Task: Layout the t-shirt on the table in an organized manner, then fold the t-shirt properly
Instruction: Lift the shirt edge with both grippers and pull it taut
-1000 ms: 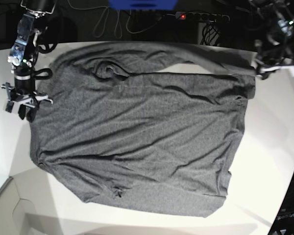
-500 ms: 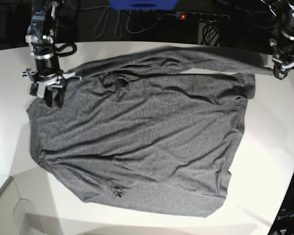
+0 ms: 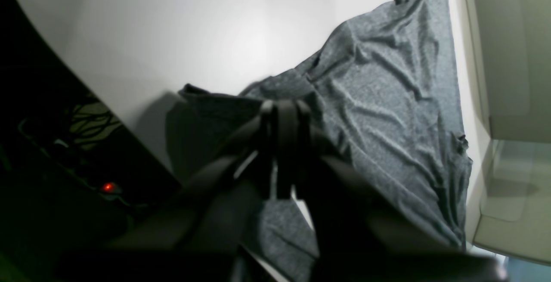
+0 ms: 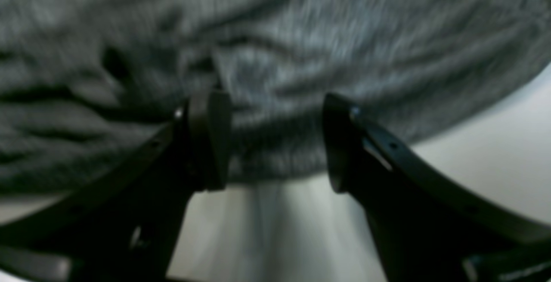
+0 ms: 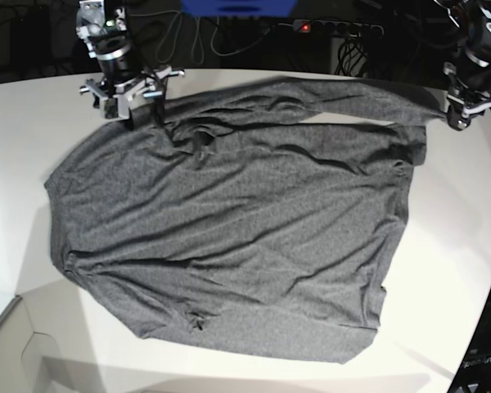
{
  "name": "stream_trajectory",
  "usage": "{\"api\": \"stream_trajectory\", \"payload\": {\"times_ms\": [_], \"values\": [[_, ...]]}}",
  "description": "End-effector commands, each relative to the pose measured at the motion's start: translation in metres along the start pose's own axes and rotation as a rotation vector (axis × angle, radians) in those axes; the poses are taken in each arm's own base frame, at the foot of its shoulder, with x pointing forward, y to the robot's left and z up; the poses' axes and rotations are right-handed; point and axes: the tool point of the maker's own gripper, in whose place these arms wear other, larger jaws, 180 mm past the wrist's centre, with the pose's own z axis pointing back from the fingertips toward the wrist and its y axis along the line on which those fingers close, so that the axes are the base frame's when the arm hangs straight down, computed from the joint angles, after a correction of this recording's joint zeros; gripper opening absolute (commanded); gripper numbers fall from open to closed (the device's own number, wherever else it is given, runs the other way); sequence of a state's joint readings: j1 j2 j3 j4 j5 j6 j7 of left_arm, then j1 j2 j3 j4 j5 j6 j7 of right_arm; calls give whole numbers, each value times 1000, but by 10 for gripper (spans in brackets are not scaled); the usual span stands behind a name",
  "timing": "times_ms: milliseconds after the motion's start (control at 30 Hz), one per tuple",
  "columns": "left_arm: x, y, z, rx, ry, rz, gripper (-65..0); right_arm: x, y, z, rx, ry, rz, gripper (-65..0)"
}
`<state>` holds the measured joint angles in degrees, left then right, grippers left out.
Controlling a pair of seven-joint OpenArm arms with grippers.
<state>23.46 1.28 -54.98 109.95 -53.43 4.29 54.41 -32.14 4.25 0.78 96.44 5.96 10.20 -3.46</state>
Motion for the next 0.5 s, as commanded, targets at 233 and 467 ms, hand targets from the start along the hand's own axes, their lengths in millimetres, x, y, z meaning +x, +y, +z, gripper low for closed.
{"api": "stream_trajectory", "payload": {"times_ms": [233, 467], "values": [[7, -4, 3, -17, -18, -3, -648, -9, 3, 14, 5, 10, 11, -302], [7, -4, 3, -17, -18, -3, -648, -23, 16, 21, 49, 50, 21, -302]]}}
